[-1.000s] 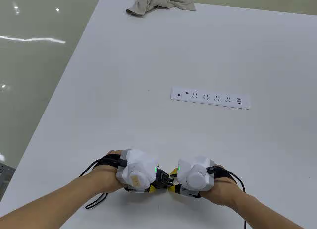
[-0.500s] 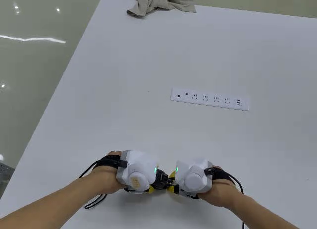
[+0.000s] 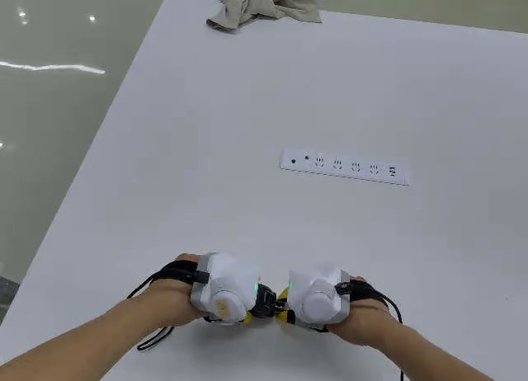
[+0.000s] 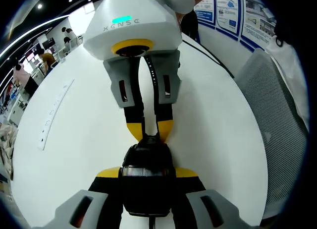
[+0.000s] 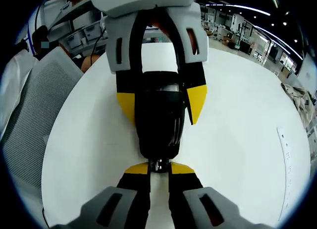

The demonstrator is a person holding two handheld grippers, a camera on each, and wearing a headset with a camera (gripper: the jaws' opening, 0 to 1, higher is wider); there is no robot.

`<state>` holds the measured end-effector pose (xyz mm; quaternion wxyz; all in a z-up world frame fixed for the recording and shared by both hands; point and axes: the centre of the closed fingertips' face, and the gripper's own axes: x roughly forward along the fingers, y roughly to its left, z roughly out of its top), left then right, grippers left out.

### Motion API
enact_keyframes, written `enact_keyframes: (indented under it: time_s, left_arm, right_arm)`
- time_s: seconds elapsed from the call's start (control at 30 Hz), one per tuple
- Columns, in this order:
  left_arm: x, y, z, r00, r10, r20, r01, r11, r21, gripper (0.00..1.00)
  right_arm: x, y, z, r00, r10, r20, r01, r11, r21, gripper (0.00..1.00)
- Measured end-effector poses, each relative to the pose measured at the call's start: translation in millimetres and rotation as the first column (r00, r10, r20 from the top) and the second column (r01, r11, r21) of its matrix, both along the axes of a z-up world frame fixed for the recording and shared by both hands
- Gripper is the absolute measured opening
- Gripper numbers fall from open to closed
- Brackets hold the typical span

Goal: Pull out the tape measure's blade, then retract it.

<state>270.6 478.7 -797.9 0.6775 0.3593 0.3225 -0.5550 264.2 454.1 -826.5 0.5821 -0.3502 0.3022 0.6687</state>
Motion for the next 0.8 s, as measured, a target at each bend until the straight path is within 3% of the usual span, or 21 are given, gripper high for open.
enact_keyframes:
  time_s: [0.23, 0.5, 0.8]
  left_arm:
    - [1.1, 0.3, -0.9, 1.0, 0.017, -0.005, -0.017, 1.0, 0.008, 0.35]
    - [1.7, 0.3, -1.8, 1.0, 0.023, -0.007, -0.023, 1.0, 0.008, 0.35]
    - [1.4, 0.0, -1.5, 1.0, 0.022, -0.005, -0.022, 1.0, 0.011, 0.35]
  right_arm:
    - [3.3, -13.8, 0.1, 1.0, -0.004, 0.011, 0.004, 1.0, -0.004, 0.12]
    - [8.4, -48.5, -0.8, 0.999, -0.03, 0.017, 0.03, 0.999, -0.02, 0.12]
    - [9.8, -69.5, -0.4, 0.998, -0.049, 0.025, 0.05, 0.998, -0.031, 0.12]
